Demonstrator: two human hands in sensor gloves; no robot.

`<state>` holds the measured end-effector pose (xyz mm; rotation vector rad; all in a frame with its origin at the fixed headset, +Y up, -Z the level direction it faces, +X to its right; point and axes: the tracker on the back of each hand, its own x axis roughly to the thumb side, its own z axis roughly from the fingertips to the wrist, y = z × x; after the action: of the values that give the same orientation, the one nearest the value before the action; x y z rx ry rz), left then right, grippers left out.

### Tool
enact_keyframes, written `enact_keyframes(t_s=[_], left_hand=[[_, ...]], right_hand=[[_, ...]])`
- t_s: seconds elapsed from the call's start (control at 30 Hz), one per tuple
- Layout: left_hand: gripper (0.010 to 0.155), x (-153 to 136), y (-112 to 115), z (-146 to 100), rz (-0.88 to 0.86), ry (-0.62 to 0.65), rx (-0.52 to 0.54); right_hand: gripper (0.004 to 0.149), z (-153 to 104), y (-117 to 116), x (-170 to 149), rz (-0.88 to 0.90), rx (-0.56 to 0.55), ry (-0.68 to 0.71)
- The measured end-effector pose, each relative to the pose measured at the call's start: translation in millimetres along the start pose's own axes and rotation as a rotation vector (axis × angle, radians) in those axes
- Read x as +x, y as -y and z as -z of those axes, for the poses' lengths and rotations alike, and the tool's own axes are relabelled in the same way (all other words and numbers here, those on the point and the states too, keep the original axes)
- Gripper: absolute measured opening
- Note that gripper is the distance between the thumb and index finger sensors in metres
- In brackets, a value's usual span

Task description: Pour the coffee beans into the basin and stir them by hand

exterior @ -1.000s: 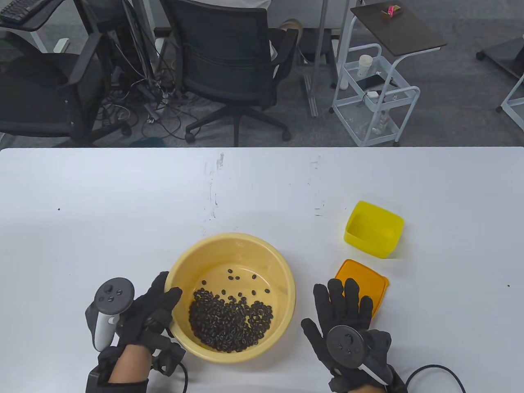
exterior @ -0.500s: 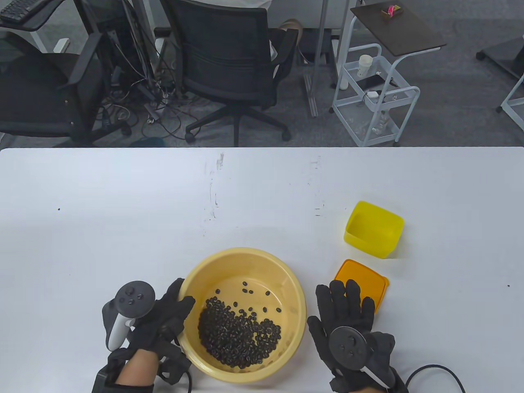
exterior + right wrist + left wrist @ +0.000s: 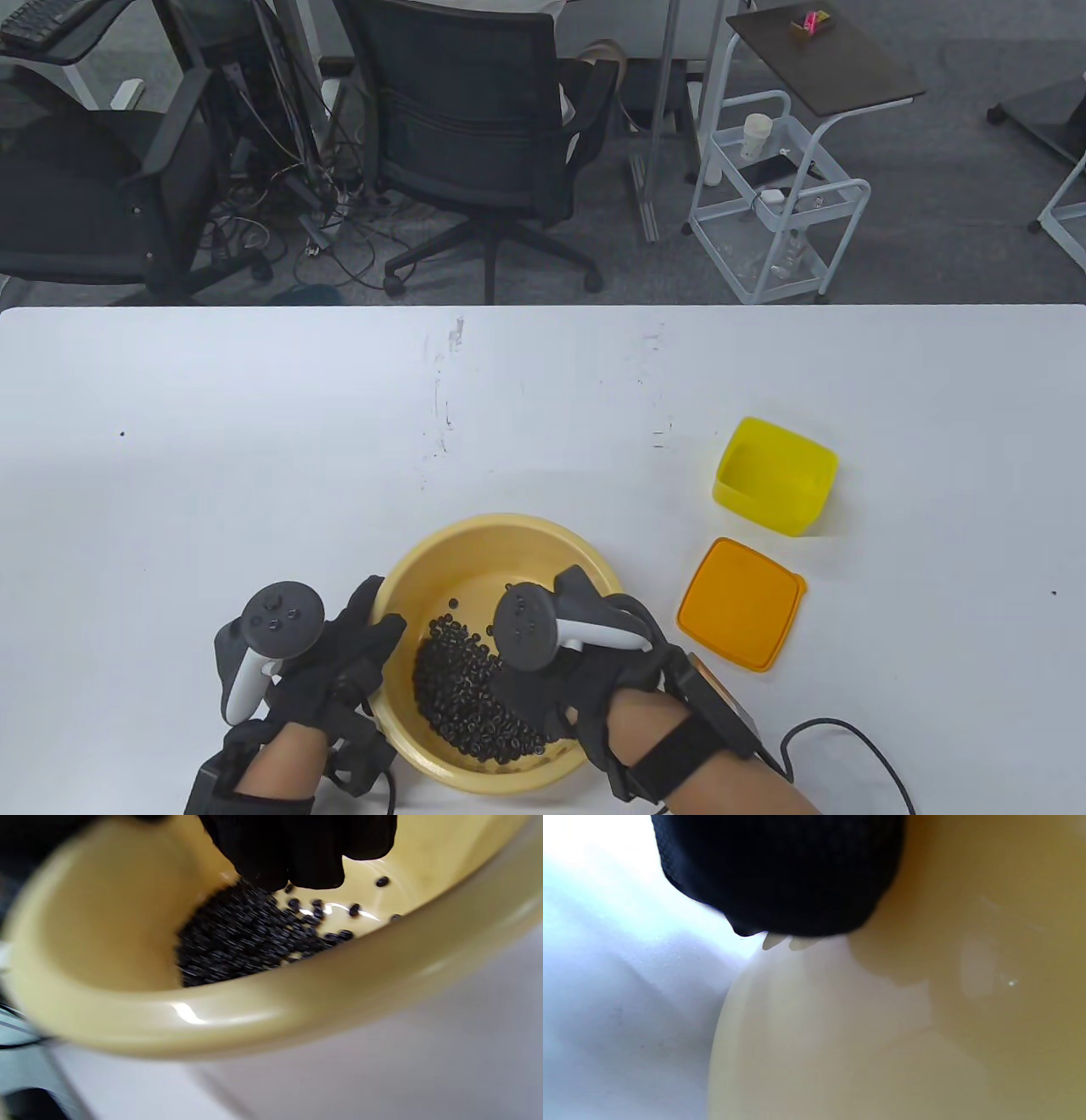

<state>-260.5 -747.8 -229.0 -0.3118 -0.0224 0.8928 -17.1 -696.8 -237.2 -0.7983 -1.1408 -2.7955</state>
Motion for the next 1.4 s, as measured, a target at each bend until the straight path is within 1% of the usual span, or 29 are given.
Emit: enact_keyframes(t_s=[0.07, 0.1, 0.13, 0.23, 0.27, 0.33, 0.4, 0.47, 0.5, 0.6, 0.67, 0.7, 0.73, 0.83, 0.9, 1.03, 1.1, 1.13, 1.2, 1.4], left_hand=[[0.063, -1, -1, 0, 0.009, 0.003, 0.003], [0.063, -1, -1, 0, 0.01, 0.004, 0.004], [0.063, -1, -1, 0, 0.008, 0.004, 0.003], [0.062, 0, -1, 0, 0.017, 0.0, 0.006], [0.063, 1, -1, 0, 0.022, 0.001, 0.005], [0.062, 1, 0, 0, 0.026, 0.003, 0.008], [0.062, 1, 0, 0, 0.031, 0.003, 0.012], [0.062, 1, 0, 0, 0.032, 0.003, 0.011], [0.062, 1, 0, 0, 0.033, 0.004, 0.011], [0.059, 2, 0, 0, 0.042, 0.004, 0.014], [0.058, 2, 0, 1, 0.041, 0.005, 0.013], [0.058, 2, 0, 1, 0.041, 0.006, 0.013], [0.058, 2, 0, 1, 0.041, 0.007, 0.012], [0.058, 2, 0, 1, 0.041, 0.009, 0.011], [0.058, 2, 0, 1, 0.04, 0.011, 0.01], [0.058, 2, 0, 1, 0.039, 0.012, 0.01], [0.058, 1, 0, 2, 0.037, 0.013, 0.009], [0.058, 2, 0, 2, 0.036, 0.013, 0.008], [0.058, 2, 0, 2, 0.034, 0.012, 0.008], [0.058, 1, 0, 1, 0.033, 0.012, 0.01]], right_hand=[[0.071, 19, -4, -1, -0.08, 0.075, -0.074], [0.07, 24, -6, -2, -0.095, 0.097, -0.093], [0.07, 30, -10, -3, -0.111, 0.146, -0.122], [0.068, 38, -20, -2, -0.144, 0.255, -0.159], [0.068, 39, -21, 3, -0.133, 0.274, -0.132], [0.067, 43, -26, 12, -0.058, 0.361, -0.072], [0.067, 47, -29, 20, 0.027, 0.403, -0.019], [0.067, 53, -31, 28, 0.121, 0.436, 0.061], [0.066, 55, -31, 32, 0.154, 0.456, 0.065], [0.066, 63, -27, 43, 0.252, 0.429, 0.175], [0.066, 69, -23, 46, 0.3, 0.419, 0.2], [0.065, 74, -18, 47, 0.325, 0.393, 0.221], [0.065, 76, -16, 47, 0.332, 0.381, 0.227], [0.064, 86, -2, 44, 0.333, 0.284, 0.214], [0.064, 91, 5, 41, 0.346, 0.244, 0.172], [0.063, 100, 21, 31, 0.2, 0.128, 0.063], [0.062, 100, 25, 26, 0.138, 0.092, 0.006], [0.063, 100, 27, 21, 0.098, 0.081, -0.045], [0.063, 99, 29, 13, 0.064, 0.078, -0.093], [0.065, 92, 30, -6, 0.091, 0.099, -0.2]])
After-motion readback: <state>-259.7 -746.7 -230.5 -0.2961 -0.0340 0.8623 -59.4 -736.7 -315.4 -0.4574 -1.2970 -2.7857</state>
